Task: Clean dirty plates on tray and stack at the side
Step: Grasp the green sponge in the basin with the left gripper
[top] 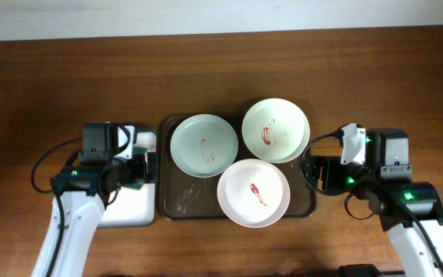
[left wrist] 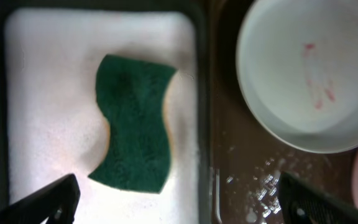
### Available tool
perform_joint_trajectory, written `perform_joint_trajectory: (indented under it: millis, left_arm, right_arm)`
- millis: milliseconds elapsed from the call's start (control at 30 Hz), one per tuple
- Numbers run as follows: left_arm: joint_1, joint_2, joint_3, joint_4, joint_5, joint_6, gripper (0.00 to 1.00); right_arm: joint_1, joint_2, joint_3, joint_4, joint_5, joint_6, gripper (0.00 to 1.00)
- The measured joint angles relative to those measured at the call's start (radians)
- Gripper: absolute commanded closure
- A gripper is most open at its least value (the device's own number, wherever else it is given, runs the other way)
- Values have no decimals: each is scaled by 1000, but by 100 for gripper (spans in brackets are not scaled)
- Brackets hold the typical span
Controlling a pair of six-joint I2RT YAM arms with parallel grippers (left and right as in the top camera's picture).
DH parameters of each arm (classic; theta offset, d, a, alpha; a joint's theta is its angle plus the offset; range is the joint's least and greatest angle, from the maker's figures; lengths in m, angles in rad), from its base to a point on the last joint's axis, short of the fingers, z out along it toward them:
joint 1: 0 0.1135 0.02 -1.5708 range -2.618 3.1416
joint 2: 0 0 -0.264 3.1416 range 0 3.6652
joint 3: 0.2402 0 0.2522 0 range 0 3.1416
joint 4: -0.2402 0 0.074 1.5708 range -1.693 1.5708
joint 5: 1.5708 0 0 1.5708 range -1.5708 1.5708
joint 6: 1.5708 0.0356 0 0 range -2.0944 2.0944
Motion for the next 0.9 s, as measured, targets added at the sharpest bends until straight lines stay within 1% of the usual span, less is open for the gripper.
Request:
perform_joint_trajectory:
  millis: [67, 133, 200, 267, 333, 367, 400, 467, 500, 533, 567, 600, 667, 767, 833, 900]
  left_arm:
    - [26, 41, 0, 32, 4, -18, 0]
    - [68, 124, 8, 88, 3, -27, 0]
    - [84, 188, 8, 100, 3, -33, 4]
    - [84, 257, 8, 116, 3, -38, 13]
    - [84, 306, 8, 143, 5, -44, 31]
    - [84, 329, 8, 155, 4, -42, 36]
    - [84, 344, 8, 171, 5, -41, 43]
    - [84, 373, 8, 191, 4, -50, 43]
    - [84, 389, 8, 195, 1, -46, 47]
    - [84, 397, 8, 198, 0, -47, 54]
    - [84, 413, 9, 203, -1, -47, 68]
    - [84, 424, 9, 205, -1, -44, 77]
    - [85, 428, 13, 205, -1, -45, 100]
    - [85, 427, 15, 204, 0, -48, 100]
    - [85, 427, 27, 180, 1, -48, 100]
    - [85, 427, 46, 127, 3, -48, 100]
  right_arm:
    - [0, 18, 0, 0, -11, 1, 1]
    - [0, 29, 0, -1, -19, 2, 1]
    - [0, 29, 0, 2, -21, 2, 2]
    - [0, 29, 0, 3, -21, 2, 1]
    - [0, 29, 0, 4, -21, 2, 1]
    - [0, 29, 0, 4, -21, 2, 1]
    - [0, 29, 0, 5, -21, 2, 1]
    - [0, 29, 0, 5, -21, 1, 1]
    - [0, 29, 0, 5, -21, 2, 1]
    - [0, 29, 0, 5, -21, 2, 1]
    - [0, 29, 0, 5, -21, 2, 1]
    - [0, 29, 0, 6, -21, 2, 1]
    - [0, 29, 0, 6, -21, 2, 1]
    - [0, 42, 0, -1, -21, 2, 1]
    - [0, 81, 0, -16, -21, 2, 0]
    - [2, 127, 1, -26, -21, 0, 6]
